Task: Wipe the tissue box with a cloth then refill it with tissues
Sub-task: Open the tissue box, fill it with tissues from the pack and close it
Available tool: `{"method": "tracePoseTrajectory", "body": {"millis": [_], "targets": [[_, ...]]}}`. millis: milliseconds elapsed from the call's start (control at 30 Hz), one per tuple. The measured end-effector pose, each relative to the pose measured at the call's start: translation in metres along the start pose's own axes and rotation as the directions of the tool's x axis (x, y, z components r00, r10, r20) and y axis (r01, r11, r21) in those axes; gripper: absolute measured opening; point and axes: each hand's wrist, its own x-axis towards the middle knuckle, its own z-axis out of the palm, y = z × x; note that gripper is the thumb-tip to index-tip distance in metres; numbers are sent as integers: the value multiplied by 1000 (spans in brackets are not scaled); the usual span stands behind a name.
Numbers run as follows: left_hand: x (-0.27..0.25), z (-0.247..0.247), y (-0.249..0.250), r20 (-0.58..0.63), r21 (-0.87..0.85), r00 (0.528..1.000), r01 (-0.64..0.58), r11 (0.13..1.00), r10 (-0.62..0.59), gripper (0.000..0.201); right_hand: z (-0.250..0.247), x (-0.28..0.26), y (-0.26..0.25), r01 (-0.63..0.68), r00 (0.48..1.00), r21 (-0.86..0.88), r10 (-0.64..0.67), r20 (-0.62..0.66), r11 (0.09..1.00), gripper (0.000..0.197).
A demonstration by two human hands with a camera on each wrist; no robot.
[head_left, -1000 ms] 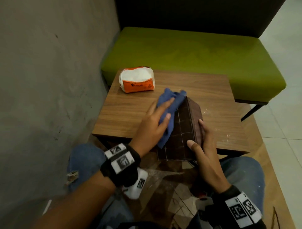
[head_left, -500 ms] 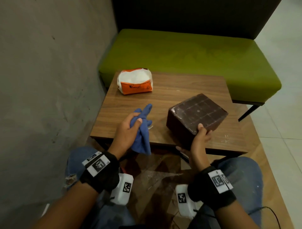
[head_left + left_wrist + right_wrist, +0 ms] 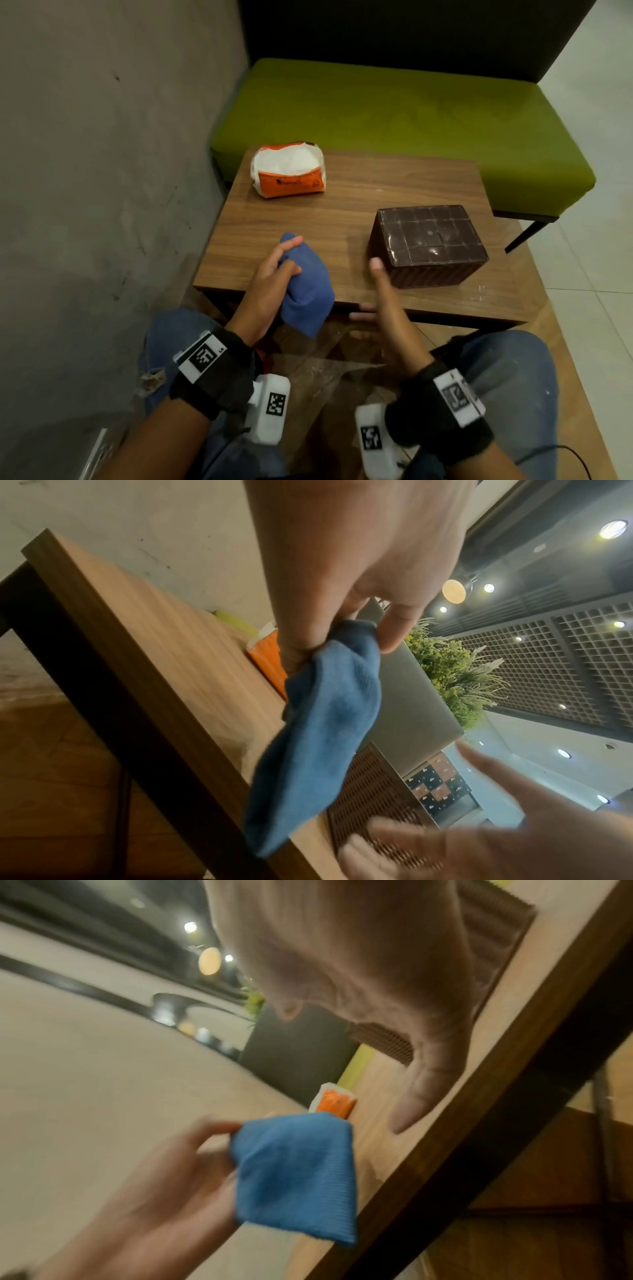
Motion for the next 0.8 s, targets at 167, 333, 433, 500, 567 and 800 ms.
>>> {"method": "tracePoseTrajectory", "body": {"millis": [167, 333, 433, 500, 567, 800], "targets": [[-11, 3, 6, 34, -85, 996, -78, 993, 81, 52, 23, -10, -2, 87, 977, -161, -52, 209, 983, 55], [-17, -8, 12, 210, -237, 975, -24, 971, 75, 87, 18, -18, -23, 70, 974, 34, -75, 213, 997, 40], [-17, -16, 12, 335, -125, 942, 34, 992, 10, 95, 15, -22, -41, 182, 962, 18, -182, 205, 983, 38], [-17, -22, 15, 433, -23, 901, 43, 999, -29, 87, 13, -22, -52, 257, 941, -39, -241, 237, 966, 34], [-16, -25, 22, 468, 95, 882, 7, 995, -51, 59, 12, -24, -64, 360, 913, -107, -327, 243, 927, 31], [16, -61, 69, 303, 420, 817, -577, 701, 491, 53, 21, -38, -107, 623, 750, -32, -586, 307, 781, 11]]}}
